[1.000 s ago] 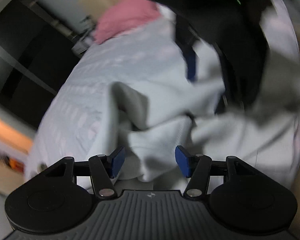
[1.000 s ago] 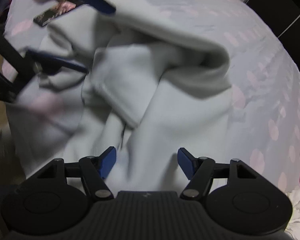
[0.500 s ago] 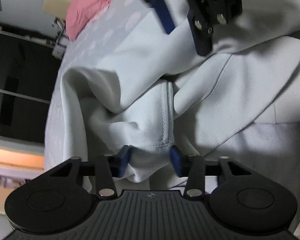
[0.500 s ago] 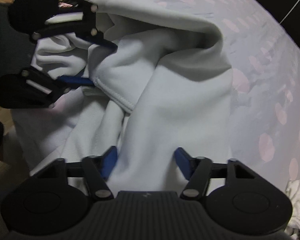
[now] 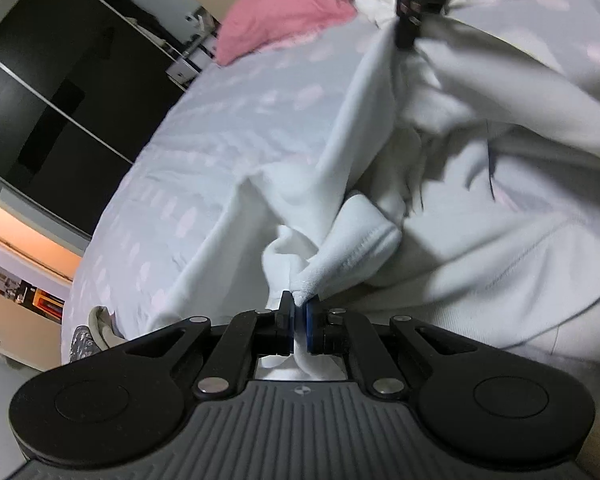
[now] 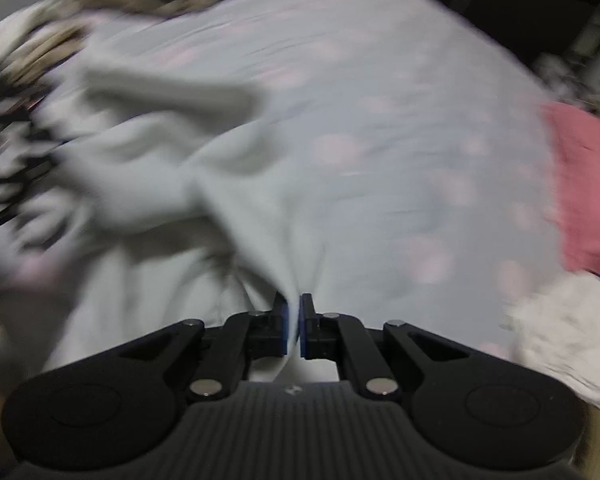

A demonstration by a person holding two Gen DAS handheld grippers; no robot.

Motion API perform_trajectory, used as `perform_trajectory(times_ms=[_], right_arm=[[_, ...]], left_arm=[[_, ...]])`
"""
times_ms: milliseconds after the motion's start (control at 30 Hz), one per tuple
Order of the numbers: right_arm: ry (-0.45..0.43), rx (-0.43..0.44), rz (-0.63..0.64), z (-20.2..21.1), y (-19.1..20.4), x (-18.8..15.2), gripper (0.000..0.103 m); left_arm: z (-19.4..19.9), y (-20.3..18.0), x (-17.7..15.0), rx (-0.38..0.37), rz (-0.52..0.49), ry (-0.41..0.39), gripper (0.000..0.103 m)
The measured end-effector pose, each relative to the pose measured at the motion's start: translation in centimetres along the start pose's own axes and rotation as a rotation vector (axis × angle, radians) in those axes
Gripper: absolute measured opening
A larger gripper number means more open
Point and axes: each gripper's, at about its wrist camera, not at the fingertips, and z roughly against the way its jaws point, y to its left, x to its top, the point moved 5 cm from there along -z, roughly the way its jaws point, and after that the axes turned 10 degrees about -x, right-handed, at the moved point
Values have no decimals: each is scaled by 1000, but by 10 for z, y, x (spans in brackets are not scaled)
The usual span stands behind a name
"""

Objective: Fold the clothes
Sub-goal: 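Grasp the sweatshirt hem with the left tool while the right tool grasps another edge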

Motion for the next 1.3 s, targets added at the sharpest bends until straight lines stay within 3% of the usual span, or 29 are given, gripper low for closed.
perform_trajectory(times_ms=[133, 200, 233, 267, 400, 467, 533, 600, 667, 800, 833, 867, 900, 933, 1000, 1100, 1167, 1233, 1300], right_arm=[[-68, -326, -18, -18, -34, 1, 9], [-65, -387, 74, -29, -26, -5, 26], [-71, -387, 124, -31, -19, -8, 42], [-77, -387, 174, -33, -11, -10, 45], [-270, -242, 238, 0, 20, -1, 48], [-388, -120, 260, 20, 38, 5, 55], [-433, 35, 298, 32, 61, 5, 59], [-430, 155, 363, 35, 84, 0, 59], [-406, 213, 442, 32, 105, -8, 59], [-333, 102, 540, 6, 133, -28, 54], [-318, 76, 571, -2, 137, -32, 46], [-306, 57, 601, -9, 137, -36, 24], [-295, 47, 624, -13, 135, -38, 11], [-280, 55, 626, -12, 132, -36, 11], [-267, 73, 552, -3, 116, -24, 11], [-292, 81, 388, 25, 80, -9, 10], [-313, 108, 259, 42, 52, 0, 11], [-339, 123, 150, 58, 30, 6, 11], [-354, 131, 79, 72, 20, 10, 11]], left_arm=[[12, 12, -3, 11, 38, -46, 3], [15, 20, -5, 18, 66, -59, 3], [17, 24, -6, 20, 81, -65, 3], [19, 27, -7, 17, 97, -70, 3], [23, 34, -9, 10, 131, -80, 3], [23, 35, -8, 4, 144, -85, 3], [24, 38, -6, -2, 164, -96, 3], [28, 43, -7, -3, 190, -109, 3], [29, 45, -7, 0, 198, -112, 3], [30, 45, -7, 5, 192, -109, 3], [31, 45, -7, 7, 191, -109, 3], [31, 45, -7, 8, 189, -108, 3], [31, 44, -6, 9, 188, -107, 3], [31, 44, -6, 11, 186, -106, 3], [31, 41, -6, 15, 169, -102, 3], [25, 17, -3, 26, 33, -82, 9], [23, 2, -2, 49, -72, -81, 18], [23, -10, -2, 74, -163, -86, 39], [28, -16, 1, 77, -190, -114, 50]])
